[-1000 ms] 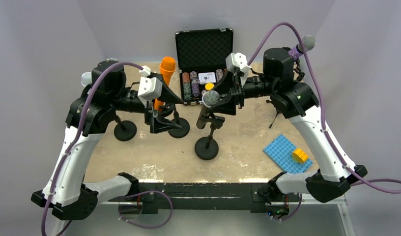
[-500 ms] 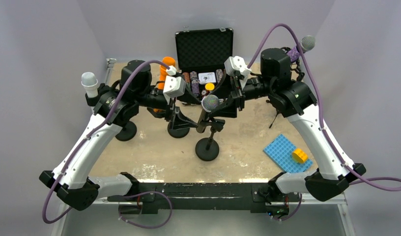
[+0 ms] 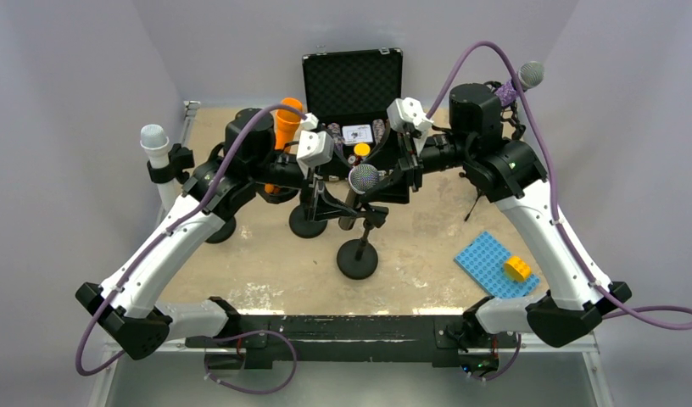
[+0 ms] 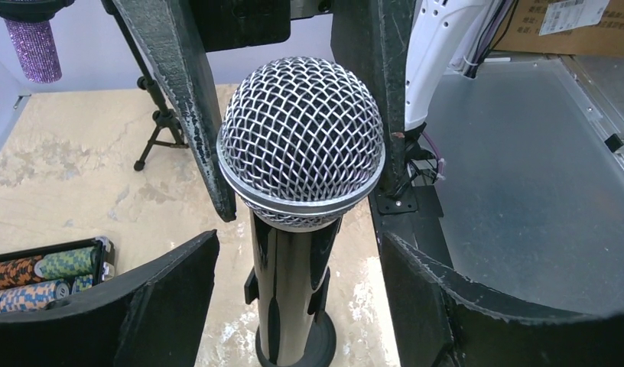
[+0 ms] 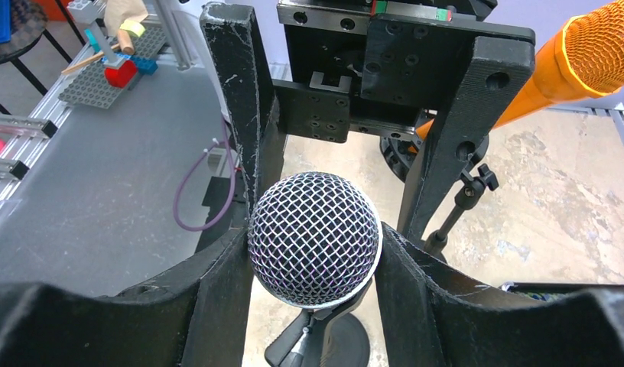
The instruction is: Remove the microphone from the stand
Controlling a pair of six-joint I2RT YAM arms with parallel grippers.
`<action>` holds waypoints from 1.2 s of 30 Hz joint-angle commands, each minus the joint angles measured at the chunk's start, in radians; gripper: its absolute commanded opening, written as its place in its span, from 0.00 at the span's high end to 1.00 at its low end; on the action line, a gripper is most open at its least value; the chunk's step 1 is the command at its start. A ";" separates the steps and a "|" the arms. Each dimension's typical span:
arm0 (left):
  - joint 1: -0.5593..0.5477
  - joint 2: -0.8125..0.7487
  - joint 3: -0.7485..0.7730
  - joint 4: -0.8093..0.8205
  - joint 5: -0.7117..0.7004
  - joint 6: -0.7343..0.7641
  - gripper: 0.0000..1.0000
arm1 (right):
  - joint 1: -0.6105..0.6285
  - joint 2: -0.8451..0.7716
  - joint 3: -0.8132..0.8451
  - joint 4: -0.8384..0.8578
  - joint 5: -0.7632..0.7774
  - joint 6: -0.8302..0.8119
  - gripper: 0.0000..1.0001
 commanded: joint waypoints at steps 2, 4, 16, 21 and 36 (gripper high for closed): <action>-0.006 -0.041 -0.033 0.075 0.002 0.021 0.17 | 0.004 -0.008 0.026 0.070 -0.037 0.001 0.78; -0.006 -0.055 -0.045 0.072 0.007 0.024 0.17 | 0.004 -0.001 0.032 0.094 -0.041 0.029 0.78; -0.006 -0.021 -0.067 0.175 -0.003 -0.054 0.31 | 0.008 0.014 0.030 0.135 -0.027 0.060 0.77; -0.006 0.018 -0.039 0.178 0.006 -0.053 0.45 | 0.010 0.010 0.018 0.154 -0.028 0.073 0.77; -0.004 -0.044 -0.149 0.275 -0.062 -0.142 1.00 | 0.010 -0.171 -0.027 0.061 0.482 0.121 0.06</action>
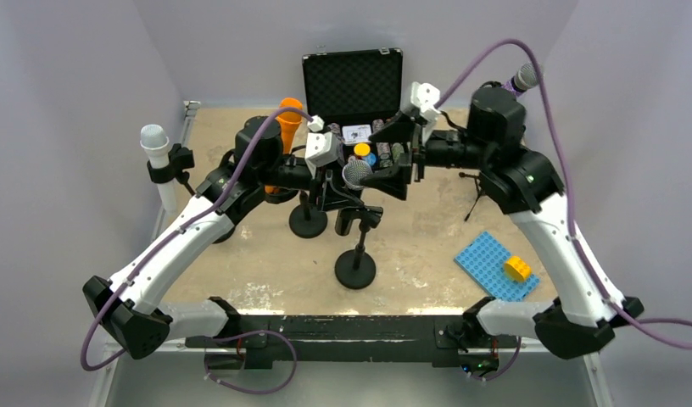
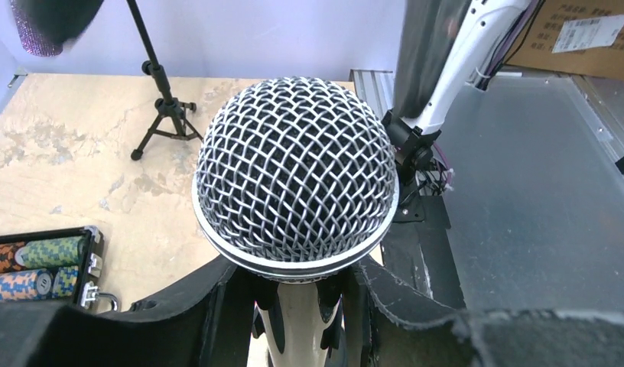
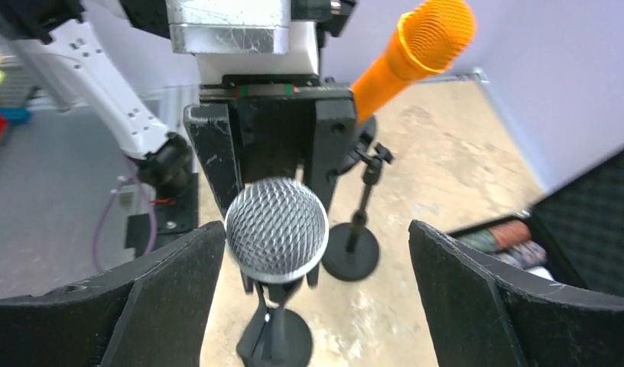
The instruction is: Remove the microphone from the stand
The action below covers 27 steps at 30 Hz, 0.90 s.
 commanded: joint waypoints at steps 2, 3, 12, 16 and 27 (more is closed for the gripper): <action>-0.003 -0.060 -0.047 0.135 -0.084 -0.061 1.00 | -0.001 -0.177 -0.091 -0.084 0.210 -0.005 0.07; -0.003 -0.062 -0.050 0.136 -0.093 -0.061 1.00 | 0.000 -0.196 -0.131 -0.105 0.206 -0.012 0.07; -0.002 -0.067 -0.015 0.133 -0.158 -0.146 1.00 | -0.001 -0.326 -0.499 -0.044 0.123 -0.078 0.08; -0.002 -0.084 -0.042 0.136 -0.163 -0.133 1.00 | 0.000 -0.274 -0.480 -0.023 0.125 -0.057 0.09; -0.001 -0.108 -0.065 0.093 -0.126 -0.093 1.00 | 0.005 -0.190 -0.409 -0.061 0.006 -0.147 0.12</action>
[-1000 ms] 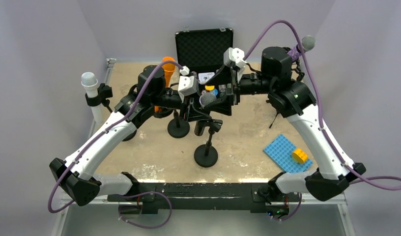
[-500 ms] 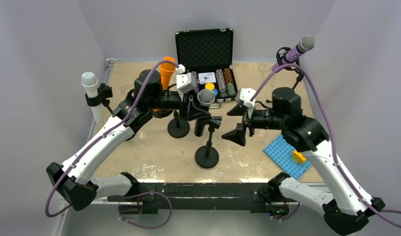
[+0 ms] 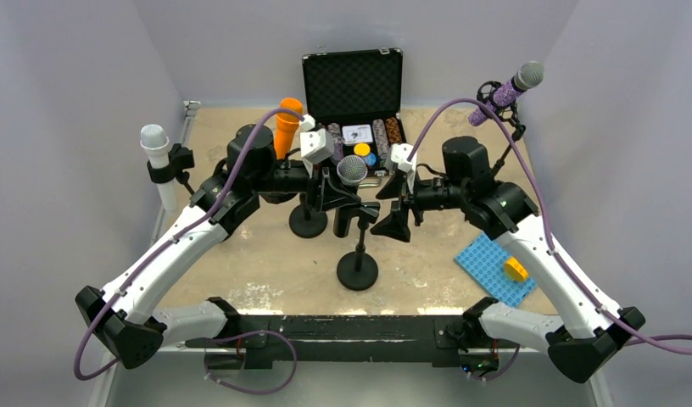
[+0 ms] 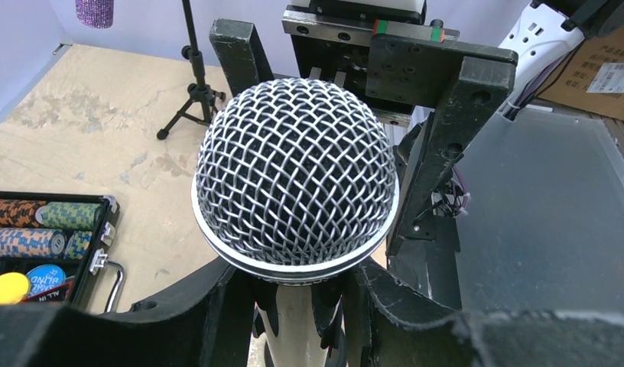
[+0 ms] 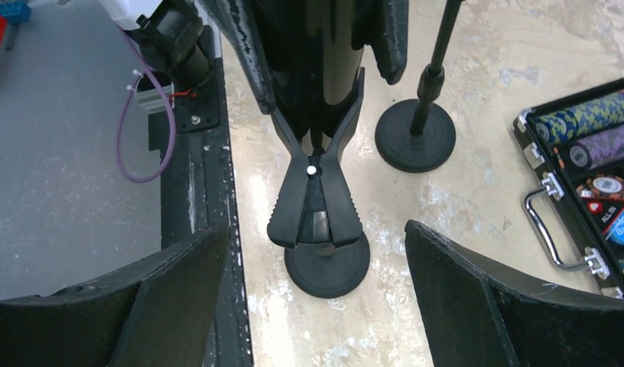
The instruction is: Remove the microphone from the stand
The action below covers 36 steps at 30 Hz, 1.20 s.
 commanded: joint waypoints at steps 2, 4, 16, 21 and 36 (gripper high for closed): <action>-0.001 -0.033 0.025 -0.016 0.046 0.086 1.00 | 0.008 -0.004 0.070 -0.048 -0.057 -0.134 0.12; 0.001 -0.032 0.031 -0.059 0.042 0.132 1.00 | 0.009 -0.009 0.072 -0.064 -0.057 -0.170 0.12; 0.003 -0.027 0.031 0.078 0.030 0.060 1.00 | 0.040 0.052 0.089 -0.009 -0.040 -0.016 0.13; 0.006 -0.034 -0.014 0.154 0.000 -0.018 1.00 | 0.055 0.042 0.026 0.034 0.045 -0.037 0.13; 0.006 0.001 0.005 0.144 0.003 -0.043 1.00 | 0.057 0.070 0.073 0.036 0.024 -0.083 0.14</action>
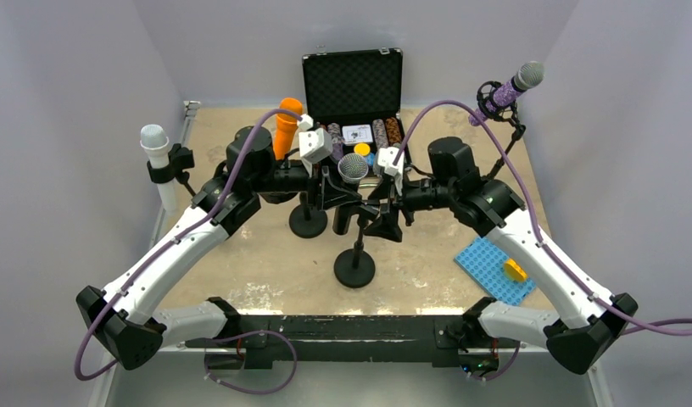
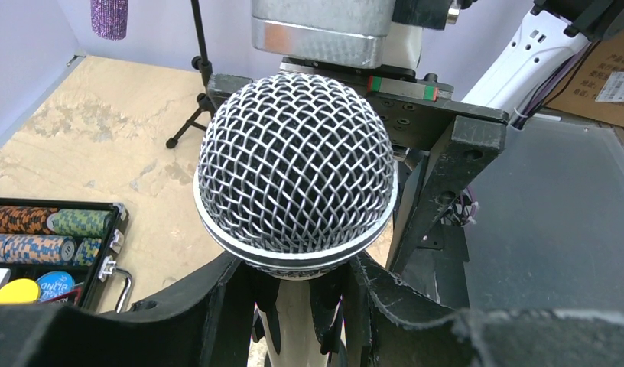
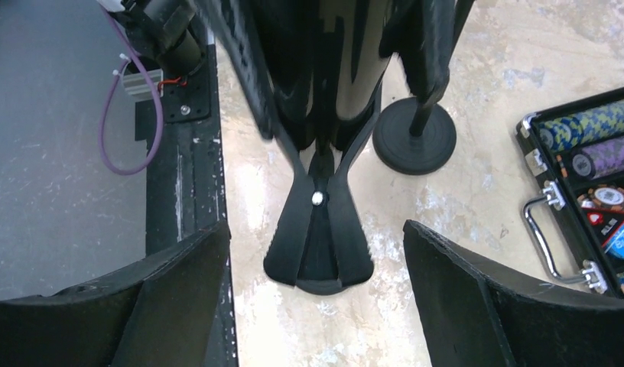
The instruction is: Remove the microphone from the stand
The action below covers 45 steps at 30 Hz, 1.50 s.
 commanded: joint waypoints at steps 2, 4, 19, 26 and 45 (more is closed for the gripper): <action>0.004 0.017 0.043 0.083 0.020 -0.021 1.00 | 0.004 0.049 0.131 -0.034 -0.024 -0.064 0.15; 0.004 0.017 0.043 0.082 0.024 -0.020 1.00 | 0.004 0.058 0.154 -0.067 -0.052 -0.092 0.20; 0.004 -0.021 0.013 0.050 0.039 0.008 1.00 | 0.004 0.038 0.119 -0.117 0.014 -0.129 0.31; 0.004 -0.024 0.015 0.043 0.038 0.015 1.00 | 0.004 0.035 0.123 -0.122 0.012 -0.139 0.41; 0.007 -0.032 0.080 0.018 0.070 0.017 1.00 | 0.003 0.003 0.063 -0.133 0.066 -0.181 1.00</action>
